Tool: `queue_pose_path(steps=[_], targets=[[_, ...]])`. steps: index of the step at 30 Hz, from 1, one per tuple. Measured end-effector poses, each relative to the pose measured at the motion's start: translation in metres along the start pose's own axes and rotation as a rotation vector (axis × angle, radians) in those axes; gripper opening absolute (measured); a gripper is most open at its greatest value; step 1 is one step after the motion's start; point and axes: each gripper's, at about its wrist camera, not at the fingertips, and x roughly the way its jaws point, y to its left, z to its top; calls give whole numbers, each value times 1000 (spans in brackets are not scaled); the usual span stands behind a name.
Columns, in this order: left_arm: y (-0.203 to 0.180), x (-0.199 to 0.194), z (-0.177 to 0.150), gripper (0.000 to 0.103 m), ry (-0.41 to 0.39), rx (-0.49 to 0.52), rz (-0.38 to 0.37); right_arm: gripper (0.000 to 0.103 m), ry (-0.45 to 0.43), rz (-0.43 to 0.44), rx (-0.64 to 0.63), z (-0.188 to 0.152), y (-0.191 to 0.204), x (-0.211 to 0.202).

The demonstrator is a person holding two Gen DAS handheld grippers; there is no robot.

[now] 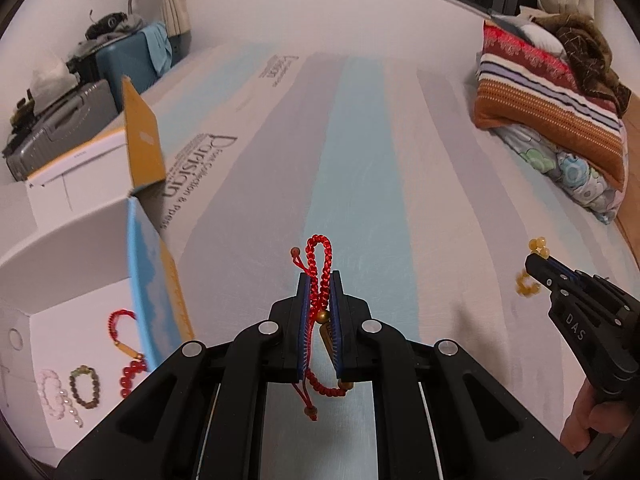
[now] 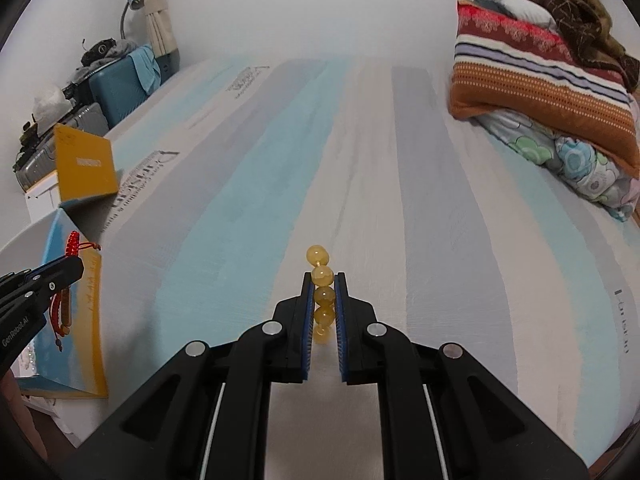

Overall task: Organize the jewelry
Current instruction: 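Carry both bracelets into the white box and open both tools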

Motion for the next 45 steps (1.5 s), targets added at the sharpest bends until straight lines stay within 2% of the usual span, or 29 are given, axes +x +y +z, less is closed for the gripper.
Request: queue_pose_path(steps=[6,11,20,30,36,40,45], targets=[[12,-24,-2,9,-27,0,2,9,-20,11,-16,3,20,-21],[41,-42,-10,9,-44,-17,33,9,-29,33,-45,4,48,-32],[120,-67,-23,9,-51,-111,114,9,-55,119,-132,8,132,-48],[203,-85,-46,9,-12,-202,203,9,-64,243,-272,4,241,-62],[246,-87,-60,9,51,-252,245,9,6,298,-371,-6,298,-55],[273,-79,-70,9,130,-281,246,9,109,315,-407,-16,329,-37],[292,-68,-79,9,188,-302,273,9,237,300,-421,-29,354,-8]])
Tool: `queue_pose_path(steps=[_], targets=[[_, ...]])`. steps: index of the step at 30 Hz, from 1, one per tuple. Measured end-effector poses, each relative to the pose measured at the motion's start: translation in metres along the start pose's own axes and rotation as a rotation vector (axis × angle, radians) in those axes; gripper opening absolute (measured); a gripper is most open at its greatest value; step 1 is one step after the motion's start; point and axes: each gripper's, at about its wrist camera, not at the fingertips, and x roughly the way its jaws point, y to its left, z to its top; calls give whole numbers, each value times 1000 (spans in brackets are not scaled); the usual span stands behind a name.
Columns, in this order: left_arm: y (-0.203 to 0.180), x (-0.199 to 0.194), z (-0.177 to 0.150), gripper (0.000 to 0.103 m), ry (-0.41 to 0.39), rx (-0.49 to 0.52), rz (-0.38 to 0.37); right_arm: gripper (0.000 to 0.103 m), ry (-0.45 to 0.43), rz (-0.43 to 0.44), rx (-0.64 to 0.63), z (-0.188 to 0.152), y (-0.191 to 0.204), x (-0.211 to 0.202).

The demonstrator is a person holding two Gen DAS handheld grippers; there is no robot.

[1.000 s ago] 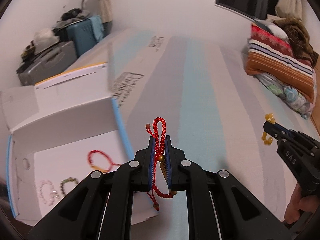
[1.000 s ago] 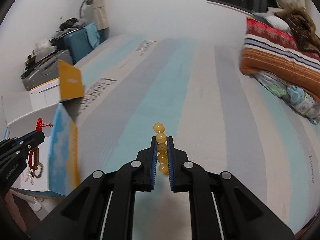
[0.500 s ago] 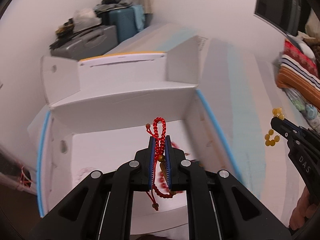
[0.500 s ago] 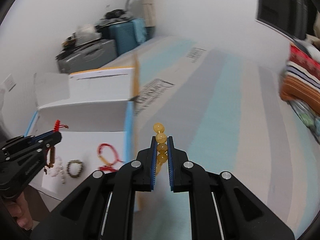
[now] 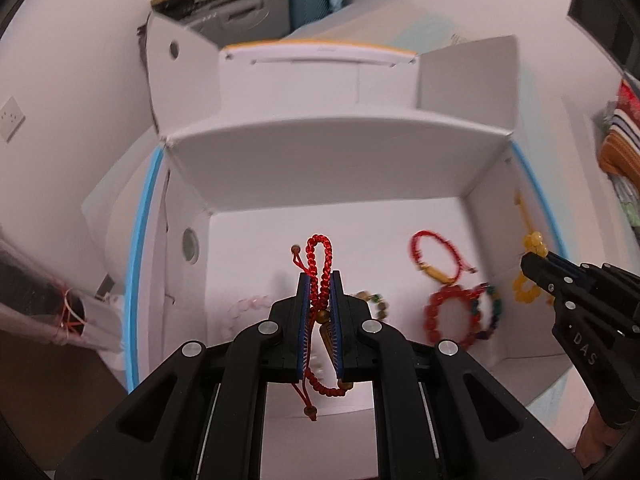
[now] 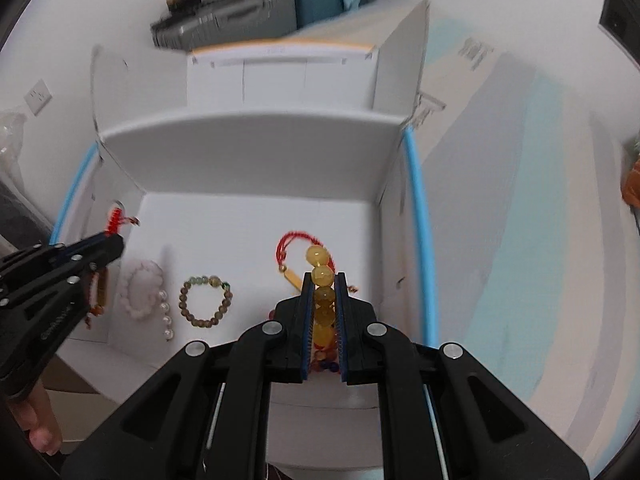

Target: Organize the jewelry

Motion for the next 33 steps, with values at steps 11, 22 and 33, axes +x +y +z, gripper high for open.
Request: queue_pose_path(steps=[11,22,33], targets=[[14,29,-6,9,56,-10,6,9,90,-2,-4,0,16,35],[22,27,-11,57,18,-44,16,42,33,18,5,-5,20,22],[35,-28,-28,97,-198,-83,33,95,-200,-28,56,-21,7,-35]])
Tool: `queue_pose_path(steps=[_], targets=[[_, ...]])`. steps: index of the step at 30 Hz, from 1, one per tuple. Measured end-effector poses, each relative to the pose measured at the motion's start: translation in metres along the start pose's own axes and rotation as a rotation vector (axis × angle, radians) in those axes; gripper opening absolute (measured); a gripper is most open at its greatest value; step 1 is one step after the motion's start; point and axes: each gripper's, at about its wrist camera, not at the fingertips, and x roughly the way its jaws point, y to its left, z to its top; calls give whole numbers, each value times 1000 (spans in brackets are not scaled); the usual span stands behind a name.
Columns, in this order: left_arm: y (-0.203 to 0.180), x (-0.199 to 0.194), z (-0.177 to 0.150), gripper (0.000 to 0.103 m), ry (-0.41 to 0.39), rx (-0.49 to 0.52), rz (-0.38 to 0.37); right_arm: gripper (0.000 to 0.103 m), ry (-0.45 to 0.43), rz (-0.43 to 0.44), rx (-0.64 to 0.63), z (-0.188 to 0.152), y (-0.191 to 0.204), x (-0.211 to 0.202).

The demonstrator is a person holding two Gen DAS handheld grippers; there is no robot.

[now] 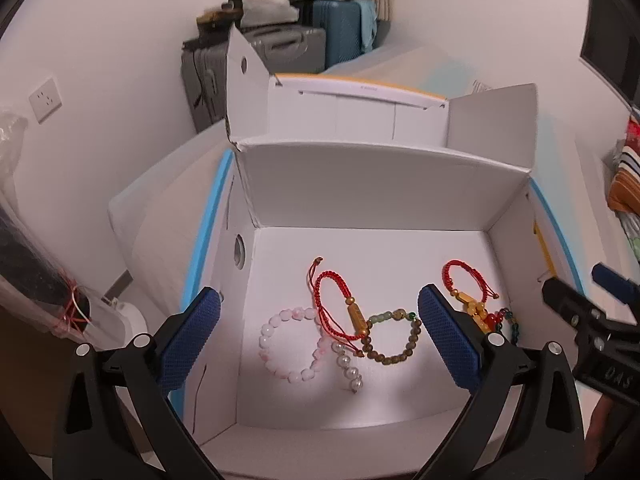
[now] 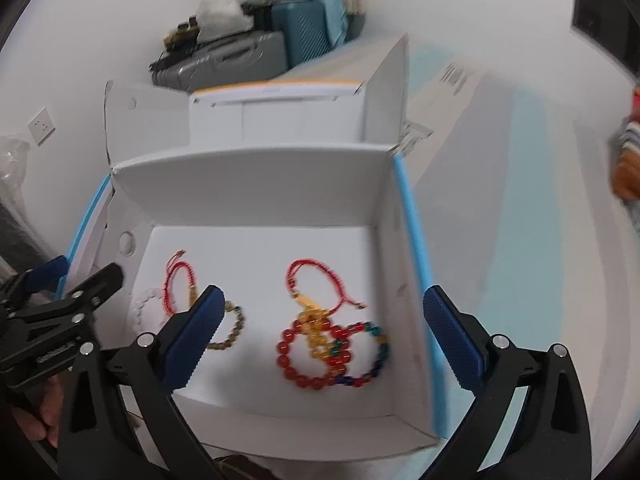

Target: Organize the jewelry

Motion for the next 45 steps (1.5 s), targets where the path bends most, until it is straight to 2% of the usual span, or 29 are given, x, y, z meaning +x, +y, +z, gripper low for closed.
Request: queue_pose_path(steps=[9,13,16,30,45], targets=[[0,-35,-37,97,-82,35,-44,96,-147,-41,43,-44,-12,-39],[-1,-52,-58,97,-122,48,-59,95,-174,-44,58,-66,-14,-51],[0,-57,-66,97,-124,40,-89,96,-182,-54,59,-77,-14,-59],[-4,-61,-72,96,-136,49,-88,96,-189,-62,60,-85,-14,-68],[-6,-56,-73,97,-123,72,-54,95,-183,-74,65,-82,-18,-65]])
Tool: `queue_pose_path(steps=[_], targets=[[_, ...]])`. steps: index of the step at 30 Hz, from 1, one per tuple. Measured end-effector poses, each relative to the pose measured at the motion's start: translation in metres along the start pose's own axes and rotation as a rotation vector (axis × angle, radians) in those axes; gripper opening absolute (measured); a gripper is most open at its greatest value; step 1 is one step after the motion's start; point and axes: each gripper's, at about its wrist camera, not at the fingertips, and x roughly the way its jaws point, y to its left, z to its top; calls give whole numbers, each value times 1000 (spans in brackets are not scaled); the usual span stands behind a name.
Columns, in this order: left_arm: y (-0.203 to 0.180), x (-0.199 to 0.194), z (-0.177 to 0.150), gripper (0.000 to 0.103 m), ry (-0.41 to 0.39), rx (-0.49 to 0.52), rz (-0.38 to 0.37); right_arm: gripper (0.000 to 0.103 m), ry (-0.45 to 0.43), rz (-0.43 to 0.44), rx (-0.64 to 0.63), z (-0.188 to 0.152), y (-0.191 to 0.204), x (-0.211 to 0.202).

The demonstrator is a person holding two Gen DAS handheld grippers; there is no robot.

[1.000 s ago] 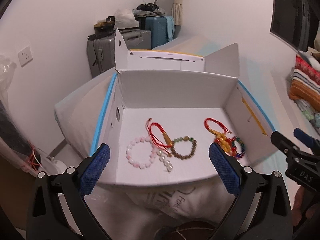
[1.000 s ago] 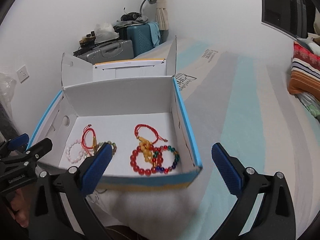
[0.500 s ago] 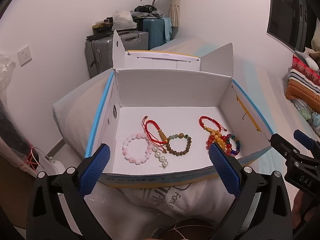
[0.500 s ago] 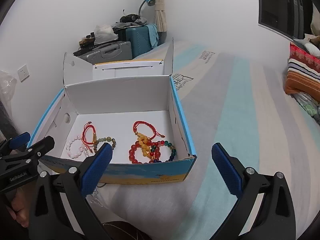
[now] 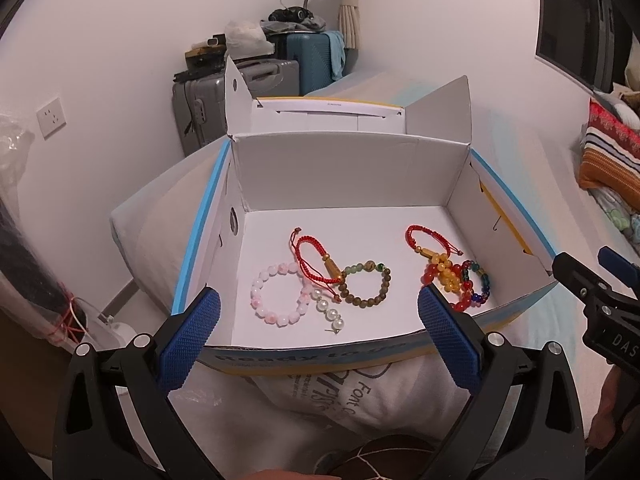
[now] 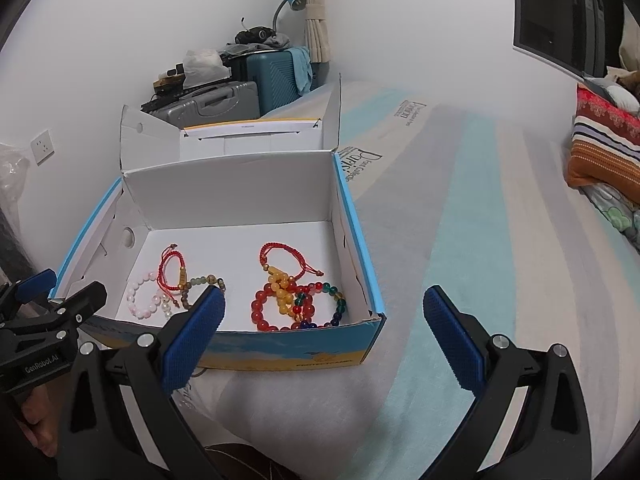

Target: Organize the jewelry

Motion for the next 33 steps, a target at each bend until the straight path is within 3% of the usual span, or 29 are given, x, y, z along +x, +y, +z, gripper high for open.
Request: queue_pose_path(steps=[33], targets=[[-8,2,-3,97,13,13,8,96,16,-3,-17,-5,7,5]])
